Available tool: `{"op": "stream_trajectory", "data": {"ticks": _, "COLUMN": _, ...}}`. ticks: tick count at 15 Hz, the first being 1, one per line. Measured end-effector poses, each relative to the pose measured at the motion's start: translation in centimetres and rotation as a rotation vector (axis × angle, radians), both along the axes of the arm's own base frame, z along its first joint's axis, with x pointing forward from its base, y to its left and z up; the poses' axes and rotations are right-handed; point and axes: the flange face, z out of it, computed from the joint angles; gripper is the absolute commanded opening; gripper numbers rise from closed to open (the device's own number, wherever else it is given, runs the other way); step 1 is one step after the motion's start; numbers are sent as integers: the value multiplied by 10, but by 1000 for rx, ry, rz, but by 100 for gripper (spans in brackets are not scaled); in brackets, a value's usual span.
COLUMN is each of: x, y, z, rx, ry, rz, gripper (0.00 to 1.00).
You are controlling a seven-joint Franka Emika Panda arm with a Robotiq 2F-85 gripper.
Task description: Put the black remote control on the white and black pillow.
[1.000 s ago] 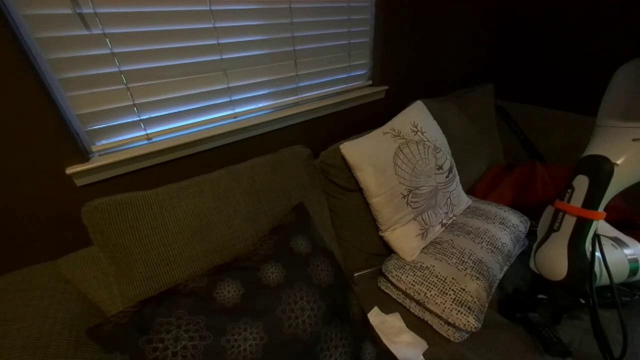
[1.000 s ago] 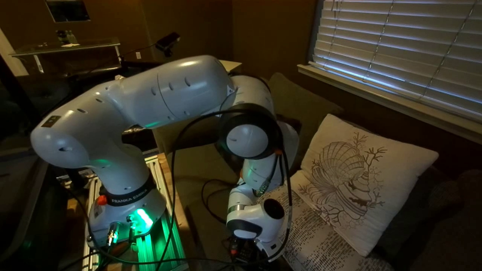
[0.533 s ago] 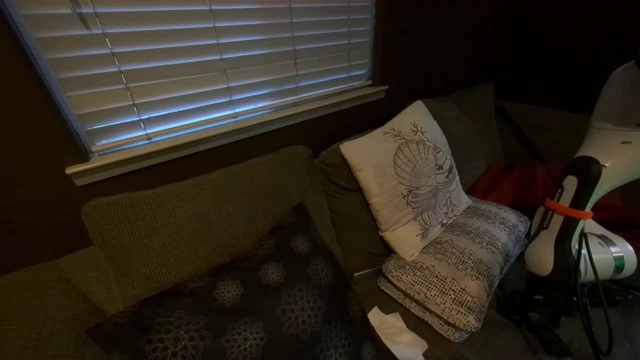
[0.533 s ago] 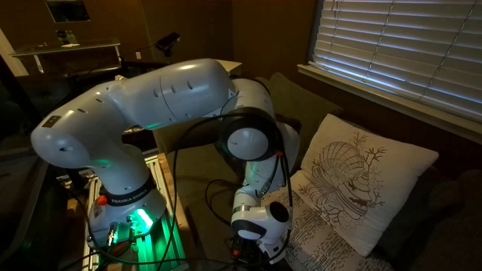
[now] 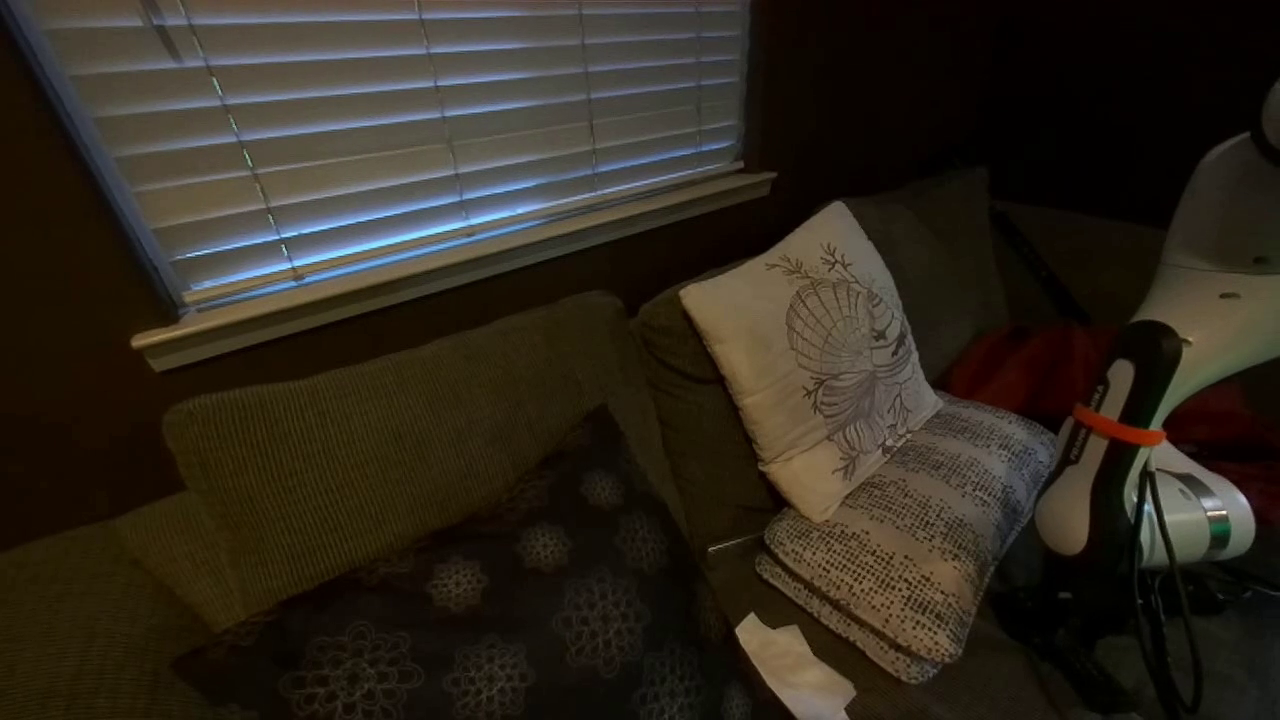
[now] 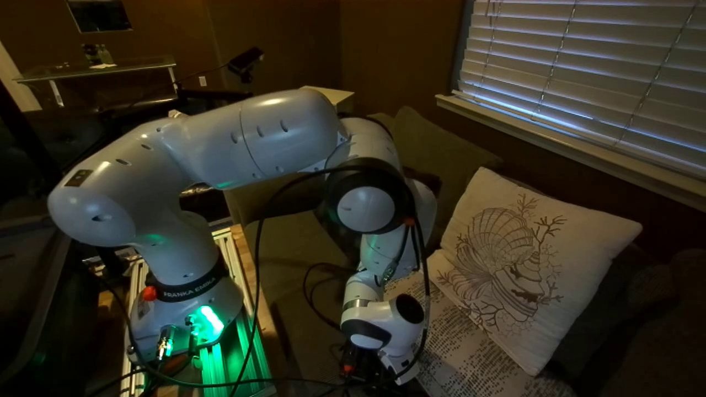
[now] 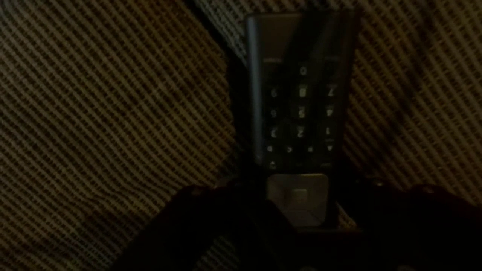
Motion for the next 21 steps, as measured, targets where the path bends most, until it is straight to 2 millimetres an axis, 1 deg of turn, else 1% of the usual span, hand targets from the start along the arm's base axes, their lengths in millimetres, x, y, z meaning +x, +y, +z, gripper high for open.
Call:
{"op": "stream_trajectory", "data": {"ticks": 5, "x": -1, "y": 9, "z": 5, "rx": -42, "ry": 6, "rz": 10, "gripper": 29}}
{"op": "stream_trajectory", "data": {"ticks": 7, "x": -6, "y": 16, "z": 12, "rx": -66, "ry": 11, "rz": 16, "gripper": 29}}
{"op": "stream_trajectory", "data": {"ticks": 9, "x": -12, "y": 23, "z": 22, "rx": -104, "ry": 7, "rz": 24, "gripper": 29}}
{"op": "stream_trajectory", "data": {"ticks": 12, "x": -19, "y": 31, "z": 46, "rx": -178, "ry": 3, "rz": 33, "gripper": 29}}
{"op": "stream_trajectory", "data": {"ticks": 15, "x": -17, "y": 36, "z": 75, "rx": -268, "ry": 1, "rz": 78, "gripper": 29}}
{"op": "stream_trajectory", "data": {"ticks": 17, "x": -8, "y": 39, "z": 96, "rx": -327, "ry": -10, "rz": 133, "gripper": 29}}
{"op": "stream_trajectory", "data": {"ticks": 21, "x": 20, "y": 52, "z": 139, "rx": -440, "ry": -55, "rz": 267, "gripper": 29}}
